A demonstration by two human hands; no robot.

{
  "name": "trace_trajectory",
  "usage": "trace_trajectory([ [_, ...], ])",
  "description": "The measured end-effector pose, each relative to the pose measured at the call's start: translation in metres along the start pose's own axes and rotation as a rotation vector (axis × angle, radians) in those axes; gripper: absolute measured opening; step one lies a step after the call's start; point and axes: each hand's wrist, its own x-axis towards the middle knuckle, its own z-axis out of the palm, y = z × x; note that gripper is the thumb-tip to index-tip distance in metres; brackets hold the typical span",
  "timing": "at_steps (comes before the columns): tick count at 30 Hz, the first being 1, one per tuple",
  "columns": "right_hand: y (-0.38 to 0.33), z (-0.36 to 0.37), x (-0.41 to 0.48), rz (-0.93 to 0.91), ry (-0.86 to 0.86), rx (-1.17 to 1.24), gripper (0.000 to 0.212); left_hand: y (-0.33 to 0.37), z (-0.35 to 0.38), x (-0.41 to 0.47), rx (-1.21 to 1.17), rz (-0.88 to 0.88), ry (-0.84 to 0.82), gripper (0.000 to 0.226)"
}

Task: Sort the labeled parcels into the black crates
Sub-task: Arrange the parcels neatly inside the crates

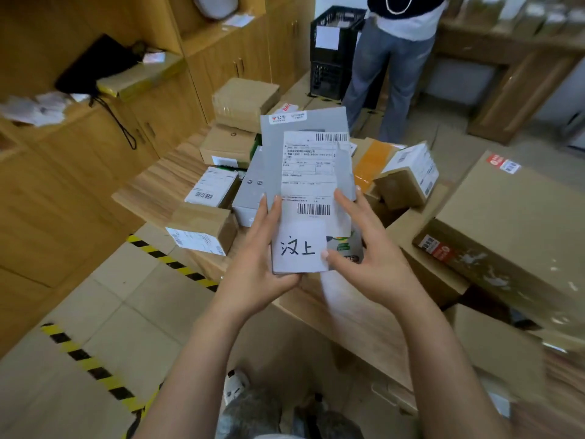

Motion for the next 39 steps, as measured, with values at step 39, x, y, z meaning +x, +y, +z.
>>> trace_trajectory([
  [39,-0.106,-0.081,-0.021,-0.561,0.427,-0.136,0.085,0.133,-0.065,0.047,0.225,0.655,0.309,0.110],
])
